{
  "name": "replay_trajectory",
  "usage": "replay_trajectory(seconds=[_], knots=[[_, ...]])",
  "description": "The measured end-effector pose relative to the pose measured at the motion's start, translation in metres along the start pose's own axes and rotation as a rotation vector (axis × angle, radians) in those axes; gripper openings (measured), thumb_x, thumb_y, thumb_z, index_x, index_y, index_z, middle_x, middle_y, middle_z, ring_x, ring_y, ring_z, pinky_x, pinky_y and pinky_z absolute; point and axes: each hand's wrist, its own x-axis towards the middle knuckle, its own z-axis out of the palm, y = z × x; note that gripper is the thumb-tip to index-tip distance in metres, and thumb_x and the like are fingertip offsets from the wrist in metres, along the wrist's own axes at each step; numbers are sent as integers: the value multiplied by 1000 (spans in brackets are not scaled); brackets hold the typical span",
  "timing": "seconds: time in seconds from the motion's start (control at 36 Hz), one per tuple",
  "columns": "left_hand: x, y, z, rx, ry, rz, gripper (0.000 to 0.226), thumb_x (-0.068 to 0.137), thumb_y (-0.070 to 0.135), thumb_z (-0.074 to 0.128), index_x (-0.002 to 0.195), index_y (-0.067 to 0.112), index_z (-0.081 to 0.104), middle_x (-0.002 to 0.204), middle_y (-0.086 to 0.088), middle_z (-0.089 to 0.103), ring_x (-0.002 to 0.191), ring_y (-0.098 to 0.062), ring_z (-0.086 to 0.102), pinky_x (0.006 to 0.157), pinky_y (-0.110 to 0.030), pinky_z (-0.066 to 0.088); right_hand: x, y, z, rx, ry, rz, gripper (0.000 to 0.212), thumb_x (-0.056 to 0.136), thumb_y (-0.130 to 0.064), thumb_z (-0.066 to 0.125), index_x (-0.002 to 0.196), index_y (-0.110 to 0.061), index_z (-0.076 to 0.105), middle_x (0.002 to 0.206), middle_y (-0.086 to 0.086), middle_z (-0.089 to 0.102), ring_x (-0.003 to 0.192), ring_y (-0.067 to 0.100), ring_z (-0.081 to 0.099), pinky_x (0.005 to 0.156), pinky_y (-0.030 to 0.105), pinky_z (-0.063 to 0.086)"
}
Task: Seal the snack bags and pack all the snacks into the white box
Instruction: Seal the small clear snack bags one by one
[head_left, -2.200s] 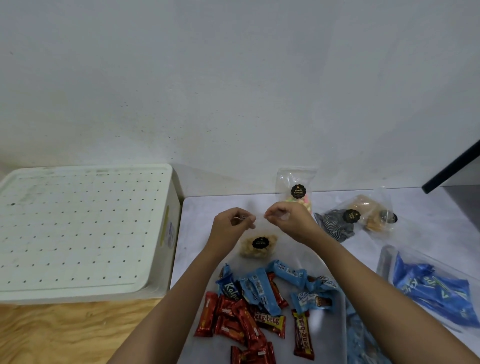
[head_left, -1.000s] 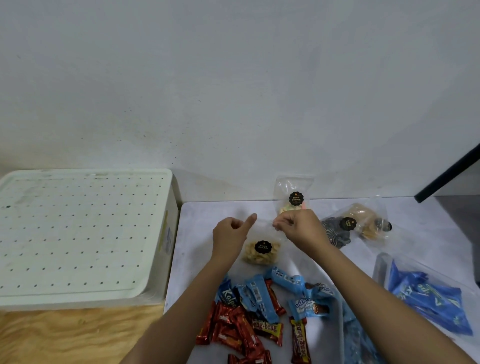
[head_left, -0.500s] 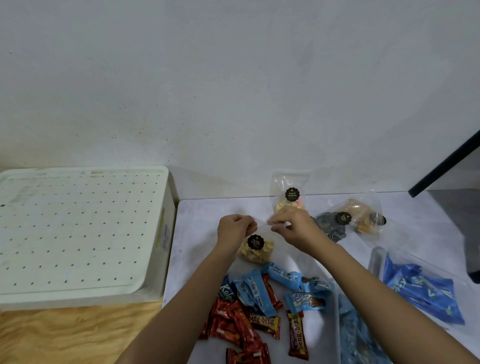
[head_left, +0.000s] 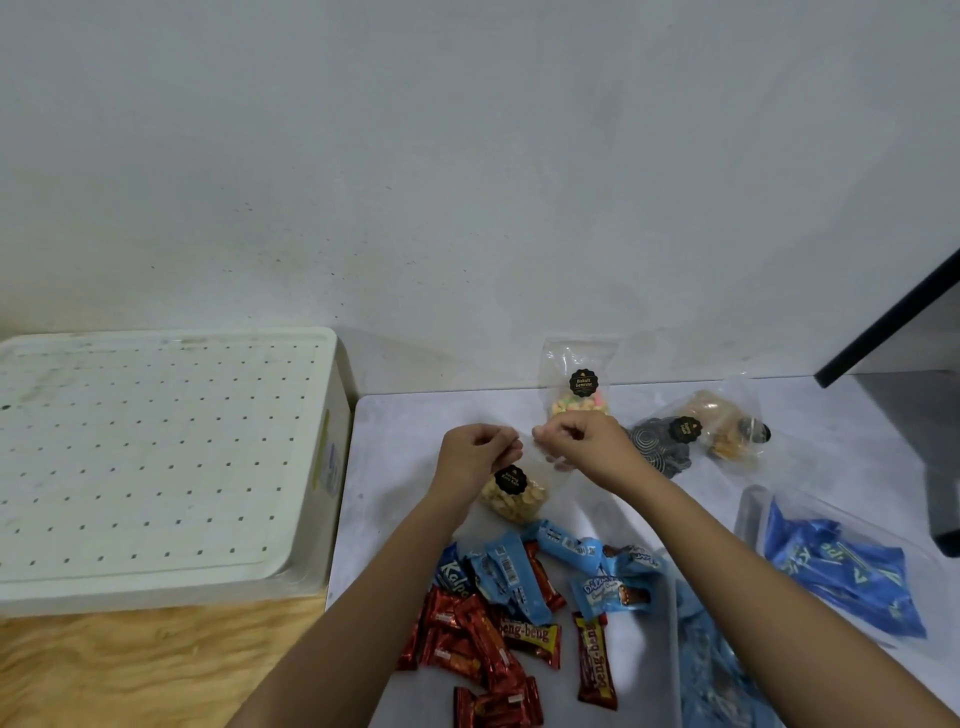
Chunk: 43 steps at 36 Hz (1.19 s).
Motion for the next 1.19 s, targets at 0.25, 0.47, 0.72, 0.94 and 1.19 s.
replay_trajectory(seconds=[0.25, 0.47, 0.72, 0.94, 1.19], knots=[[-4, 1, -7, 48, -74, 15, 18, 89, 3, 57, 100, -10, 63, 79, -11, 67, 62, -5, 67, 68, -14, 55, 3, -5, -3, -67, -42, -14, 16, 84, -14, 67, 83, 2, 71, 68, 13, 64, 60, 11, 57, 56, 17, 51], [-6, 4, -5, 219, -99, 73, 17, 87, 4, 61, 97, -10, 64, 76, -8, 66, 64, -5, 66, 68, -14, 55, 7, -12, -3, -247, -28, 17, 18, 78, -3, 59, 65, 7, 65, 57, 6, 61, 53, 12, 55, 58, 29, 53], [-2, -2, -3, 357, -26, 122, 8, 87, 7, 62, 81, 3, 65, 71, -2, 65, 67, -11, 65, 73, -19, 55, 8, -3, 1, -122, 1, 147, 14, 85, -1, 58, 87, 2, 71, 68, -6, 61, 60, 0, 53, 46, 0, 38], [0, -4, -2, 365, -17, 129, 10, 88, 7, 61, 78, 8, 65, 69, 0, 65, 66, -9, 64, 67, -13, 53, 8, 2, 6, -98, 95, 163, 19, 86, 3, 54, 91, 2, 72, 78, 7, 64, 60, 5, 51, 43, 0, 37], [6, -5, -9, 381, 68, 202, 19, 84, 8, 62, 68, 19, 64, 70, -2, 67, 73, -20, 67, 76, -30, 56, 2, 7, 4, -205, -24, -43, 27, 82, -22, 70, 106, -12, 64, 96, -1, 62, 80, 6, 52, 64, 7, 41]])
